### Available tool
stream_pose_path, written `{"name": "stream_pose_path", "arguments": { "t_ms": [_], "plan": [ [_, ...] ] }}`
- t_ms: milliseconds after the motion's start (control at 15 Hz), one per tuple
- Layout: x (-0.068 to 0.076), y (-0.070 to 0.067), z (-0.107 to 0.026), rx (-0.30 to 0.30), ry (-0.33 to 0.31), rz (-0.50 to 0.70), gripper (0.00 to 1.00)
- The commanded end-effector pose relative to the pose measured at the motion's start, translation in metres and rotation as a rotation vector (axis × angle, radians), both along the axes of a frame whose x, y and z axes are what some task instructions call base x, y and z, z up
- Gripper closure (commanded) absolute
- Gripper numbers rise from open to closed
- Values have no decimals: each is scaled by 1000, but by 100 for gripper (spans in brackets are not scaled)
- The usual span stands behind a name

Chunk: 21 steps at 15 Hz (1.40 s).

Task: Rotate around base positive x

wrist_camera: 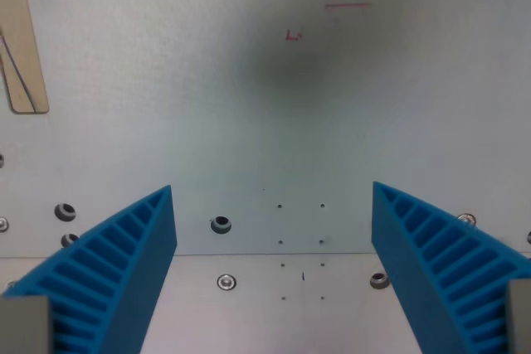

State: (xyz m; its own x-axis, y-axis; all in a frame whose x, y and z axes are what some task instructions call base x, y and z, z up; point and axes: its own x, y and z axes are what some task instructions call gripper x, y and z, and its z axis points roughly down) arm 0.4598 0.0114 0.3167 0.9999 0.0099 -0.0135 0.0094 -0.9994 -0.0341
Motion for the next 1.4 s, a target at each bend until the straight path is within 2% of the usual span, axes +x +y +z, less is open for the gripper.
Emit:
{"name": "stream_pose_path", "arguments": {
  "t_ms": [67, 1400],
  "plan": [
    [0, -4, 3, 152, -8, 12, 0],
    [0, -4, 3, 385, -5, 12, 0]
  ]
}}
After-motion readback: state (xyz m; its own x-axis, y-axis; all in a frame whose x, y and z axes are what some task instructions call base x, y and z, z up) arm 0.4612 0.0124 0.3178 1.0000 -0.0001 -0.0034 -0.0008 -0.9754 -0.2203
